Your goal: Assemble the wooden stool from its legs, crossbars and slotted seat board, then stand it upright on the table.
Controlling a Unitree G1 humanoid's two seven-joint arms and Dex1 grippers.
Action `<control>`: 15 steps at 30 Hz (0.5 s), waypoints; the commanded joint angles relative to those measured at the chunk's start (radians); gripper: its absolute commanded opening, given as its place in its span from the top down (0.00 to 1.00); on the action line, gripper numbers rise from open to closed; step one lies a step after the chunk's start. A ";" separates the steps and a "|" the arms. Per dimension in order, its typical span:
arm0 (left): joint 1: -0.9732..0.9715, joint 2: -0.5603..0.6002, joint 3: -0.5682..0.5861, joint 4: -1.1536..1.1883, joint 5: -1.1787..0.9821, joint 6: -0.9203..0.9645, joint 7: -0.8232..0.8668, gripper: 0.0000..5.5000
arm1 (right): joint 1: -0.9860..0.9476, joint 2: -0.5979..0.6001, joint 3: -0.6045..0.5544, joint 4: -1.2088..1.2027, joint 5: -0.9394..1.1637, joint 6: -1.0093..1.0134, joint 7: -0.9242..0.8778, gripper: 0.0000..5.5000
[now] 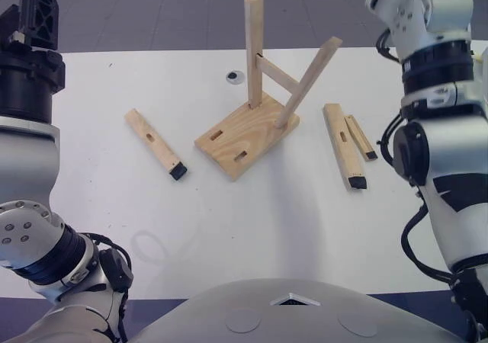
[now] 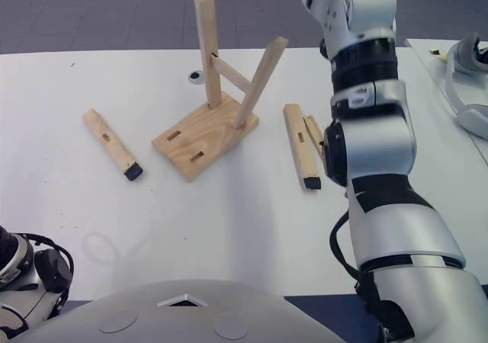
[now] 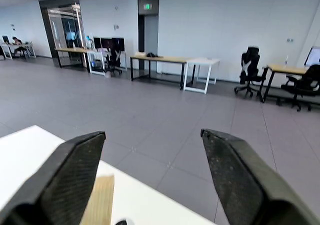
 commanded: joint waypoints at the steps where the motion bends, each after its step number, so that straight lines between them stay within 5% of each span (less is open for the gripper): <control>1: 0.015 -0.031 -0.073 -0.016 0.052 -0.057 0.032 0.36 | -0.393 0.048 -0.115 0.166 0.052 -0.128 0.204 0.34; 8: 0.058 -0.019 -0.077 0.032 0.057 -0.095 0.035 0.36 | -0.132 0.148 -0.103 -0.130 0.115 0.090 0.324 0.34; 11: 0.189 -0.077 -0.064 0.058 0.096 -0.125 0.030 0.36 | 0.376 0.165 0.081 -0.603 0.175 0.398 0.266 0.34; 15: 0.338 -0.128 -0.032 0.018 0.101 -0.154 0.002 0.36 | 0.817 -0.047 0.198 -0.858 0.184 0.618 0.330 0.34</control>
